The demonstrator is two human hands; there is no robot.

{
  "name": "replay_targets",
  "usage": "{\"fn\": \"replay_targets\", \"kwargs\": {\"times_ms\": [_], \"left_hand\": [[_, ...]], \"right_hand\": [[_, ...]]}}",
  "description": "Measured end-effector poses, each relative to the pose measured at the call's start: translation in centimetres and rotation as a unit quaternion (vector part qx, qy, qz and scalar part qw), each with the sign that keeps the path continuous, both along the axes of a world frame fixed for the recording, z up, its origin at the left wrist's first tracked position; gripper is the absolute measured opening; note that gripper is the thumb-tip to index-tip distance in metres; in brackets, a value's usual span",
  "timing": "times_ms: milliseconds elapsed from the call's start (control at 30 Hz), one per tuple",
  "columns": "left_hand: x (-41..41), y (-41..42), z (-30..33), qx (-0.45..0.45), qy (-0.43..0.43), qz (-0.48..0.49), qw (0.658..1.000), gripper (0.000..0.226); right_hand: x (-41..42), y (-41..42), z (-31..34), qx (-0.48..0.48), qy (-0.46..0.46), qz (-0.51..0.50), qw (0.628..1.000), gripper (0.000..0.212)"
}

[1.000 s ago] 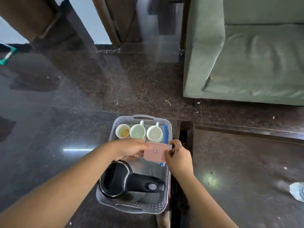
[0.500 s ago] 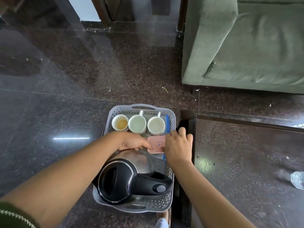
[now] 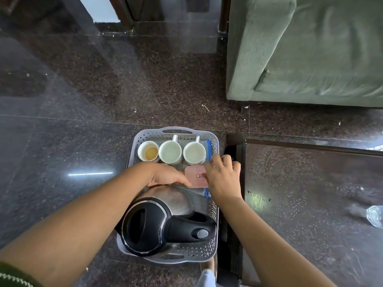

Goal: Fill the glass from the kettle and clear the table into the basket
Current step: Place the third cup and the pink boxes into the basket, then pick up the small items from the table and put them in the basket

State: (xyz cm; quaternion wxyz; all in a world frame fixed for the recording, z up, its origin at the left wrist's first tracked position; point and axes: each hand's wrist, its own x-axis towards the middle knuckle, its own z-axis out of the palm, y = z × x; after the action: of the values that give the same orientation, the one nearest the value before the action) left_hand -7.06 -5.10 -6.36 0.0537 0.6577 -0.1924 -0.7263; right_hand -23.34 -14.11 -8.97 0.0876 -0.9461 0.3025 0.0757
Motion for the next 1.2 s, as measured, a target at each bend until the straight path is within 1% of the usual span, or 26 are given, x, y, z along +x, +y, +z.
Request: {"fn": "replay_targets", "kwargs": {"times_ms": [67,133,200,267,300,333,400,467,500,567,633,667,700,733,800,833,867,900,967,1000,1067,1100,1133,1200], "left_hand": [[0.0,-0.3,0.3,0.005,-0.033,-0.014,0.999,0.034],[0.1,-0.8,1.0,0.000,-0.069,-0.031,0.997,0.043],[0.1,-1.4,2.7,-0.002,-0.087,-0.047,0.995,0.049],[-0.1,-1.7,4.8,-0.023,-0.138,-0.111,0.984,0.058],[-0.4,-1.8,6.1,-0.050,-0.165,-0.136,0.976,0.063],[-0.9,-1.8,7.5,-0.071,-0.182,-0.136,0.971,0.068],[-3.1,-1.9,10.4,-0.114,-0.205,-0.101,0.967,0.074],[-6.6,-2.6,13.5,-0.167,-0.207,-0.066,0.962,0.080],[-8.9,-3.4,14.7,-0.200,-0.221,-0.069,0.952,0.085],[-14.0,-6.2,15.5,-0.271,-0.275,-0.082,0.919,0.093],[-19.8,-9.7,14.1,-0.335,-0.313,-0.057,0.887,0.088],[-22.7,-11.5,12.9,-0.353,-0.324,-0.038,0.877,0.083],[-25.6,-13.2,11.8,-0.356,-0.330,-0.019,0.874,0.077],[-28.6,-14.8,10.6,-0.347,-0.325,0.004,0.880,0.072],[-34.4,-17.4,8.5,-0.341,-0.295,0.055,0.891,0.058],[-37.3,-18.5,7.5,-0.349,-0.290,0.072,0.888,0.045],[-40.3,-19.7,6.6,-0.366,-0.300,0.069,0.878,0.030],[-43.3,-20.7,5.9,-0.381,-0.312,0.055,0.869,0.021],[-49.4,-22.9,4.5,-0.394,-0.308,0.037,0.865,0.026],[-52.3,-24.0,3.9,-0.389,-0.287,0.037,0.874,0.026],[-57.8,-26.1,2.7,-0.376,-0.220,0.042,0.899,0.012],[-60.3,-27.1,2.1,-0.372,-0.195,0.029,0.907,0.012],[-62.4,-27.8,1.4,-0.373,-0.191,0.001,0.908,0.020],[-65.6,-29.3,0.1,-0.383,-0.212,-0.057,0.897,0.032]], "right_hand": [[0.0,-0.1,0.2,0.010,-0.013,-0.006,1.000,0.024],[-0.2,-0.5,0.6,0.045,-0.048,-0.038,0.997,0.030],[-0.9,-1.1,1.4,0.073,-0.117,-0.105,0.985,0.027],[-2.3,-1.9,2.1,0.087,-0.204,-0.193,0.956,0.019],[-3.2,-2.3,2.4,0.098,-0.238,-0.232,0.938,0.017],[-4.2,-2.7,2.6,0.113,-0.262,-0.262,0.922,0.016],[-6.3,-3.6,3.0,0.146,-0.289,-0.299,0.898,0.017],[-8.5,-4.5,3.6,0.168,-0.307,-0.313,0.883,0.017],[-9.6,-5.0,4.0,0.177,-0.319,-0.316,0.876,0.017],[-12.5,-6.2,5.1,0.199,-0.349,-0.327,0.855,0.018],[-16.1,-7.6,6.1,0.209,-0.378,-0.341,0.835,0.022],[-18.3,-8.3,6.4,0.203,-0.387,-0.348,0.829,0.023],[-20.6,-9.0,6.5,0.194,-0.389,-0.359,0.826,0.025],[-23.2,-9.8,6.5,0.183,-0.388,-0.375,0.822,0.027],[-29.0,-11.8,6.1,0.160,-0.383,-0.416,0.809,0.026],[-32.2,-12.8,5.7,0.145,-0.380,-0.436,0.803,0.023],[-35.4,-13.9,5.2,0.126,-0.373,-0.456,0.798,0.019],[-38.7,-14.8,4.6,0.108,-0.366,-0.475,0.793,0.016],[-45.1,-16.7,3.6,0.091,-0.356,-0.513,0.776,0.013],[-48.2,-17.5,3.2,0.089,-0.352,-0.528,0.767,0.013],[-53.9,-19.3,2.4,0.095,-0.337,-0.550,0.758,0.010],[-56.4,-20.2,1.9,0.103,-0.325,-0.561,0.754,0.007],[-58.8,-21.1,1.5,0.110,-0.314,-0.571,0.751,0.007],[-62.8,-23.1,0.5,0.116,-0.301,-0.583,0.746,0.011]]}}
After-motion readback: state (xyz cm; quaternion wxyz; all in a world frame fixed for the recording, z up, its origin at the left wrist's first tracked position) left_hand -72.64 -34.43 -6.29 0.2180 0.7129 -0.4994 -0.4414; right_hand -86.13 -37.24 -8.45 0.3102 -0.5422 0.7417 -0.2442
